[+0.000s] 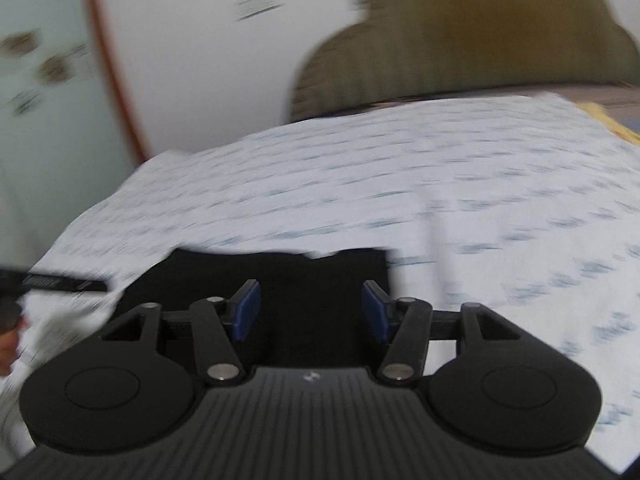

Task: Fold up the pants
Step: 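Open both tools and withdraw them from the folded pants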

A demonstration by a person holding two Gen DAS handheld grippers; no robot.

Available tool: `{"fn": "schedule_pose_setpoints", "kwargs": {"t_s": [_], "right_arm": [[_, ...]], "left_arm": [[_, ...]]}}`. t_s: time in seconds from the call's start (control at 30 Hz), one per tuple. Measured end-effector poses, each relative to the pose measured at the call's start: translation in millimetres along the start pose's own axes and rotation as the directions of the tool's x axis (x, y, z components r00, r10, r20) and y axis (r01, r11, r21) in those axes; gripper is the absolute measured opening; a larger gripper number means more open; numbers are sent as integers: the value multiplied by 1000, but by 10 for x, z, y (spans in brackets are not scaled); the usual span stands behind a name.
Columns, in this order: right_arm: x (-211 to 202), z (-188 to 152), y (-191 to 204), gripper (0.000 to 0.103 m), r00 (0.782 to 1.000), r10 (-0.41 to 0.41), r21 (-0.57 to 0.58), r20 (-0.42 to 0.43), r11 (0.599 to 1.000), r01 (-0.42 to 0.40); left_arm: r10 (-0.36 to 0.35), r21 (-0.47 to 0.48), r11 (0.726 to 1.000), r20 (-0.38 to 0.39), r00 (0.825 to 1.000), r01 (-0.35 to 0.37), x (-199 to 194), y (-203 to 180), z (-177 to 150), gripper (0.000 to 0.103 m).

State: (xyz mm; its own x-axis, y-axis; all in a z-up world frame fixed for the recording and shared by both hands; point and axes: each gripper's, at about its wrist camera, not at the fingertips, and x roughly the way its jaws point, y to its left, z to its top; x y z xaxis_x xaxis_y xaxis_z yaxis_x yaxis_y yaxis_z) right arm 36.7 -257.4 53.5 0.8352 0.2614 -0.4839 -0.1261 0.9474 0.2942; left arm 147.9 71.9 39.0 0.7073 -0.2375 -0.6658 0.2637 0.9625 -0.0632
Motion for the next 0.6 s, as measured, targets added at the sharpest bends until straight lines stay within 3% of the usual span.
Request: {"fn": "schedule_pose_setpoints", "kwargs": {"t_s": [0.07, 0.13, 0.23, 0.37, 0.47, 0.6], "right_arm": [[180, -88, 103, 54, 998, 35, -17, -55, 999, -36], [363, -198, 143, 54, 994, 22, -15, -103, 1000, -23], [366, -321, 107, 51, 997, 2, -13, -77, 1000, -3], [100, -287, 310, 66, 994, -106, -67, -6, 992, 105], [-128, -330, 480, 84, 996, -68, -99, 57, 992, 74], [-267, -432, 633, 86, 997, -53, -122, 61, 991, 60]], "left_arm": [[17, 56, 998, -12, 1000, -16, 17, -231, -126, 84], [97, 112, 990, -59, 994, -90, 181, -365, -302, 84], [109, 57, 993, -57, 992, -106, 220, -315, -438, 85], [139, 20, 990, -25, 990, -138, 34, -335, -399, 85], [154, 16, 988, -28, 988, -154, -33, -407, -424, 85], [168, 6, 986, -36, 985, -168, -110, -521, -538, 85]]}}
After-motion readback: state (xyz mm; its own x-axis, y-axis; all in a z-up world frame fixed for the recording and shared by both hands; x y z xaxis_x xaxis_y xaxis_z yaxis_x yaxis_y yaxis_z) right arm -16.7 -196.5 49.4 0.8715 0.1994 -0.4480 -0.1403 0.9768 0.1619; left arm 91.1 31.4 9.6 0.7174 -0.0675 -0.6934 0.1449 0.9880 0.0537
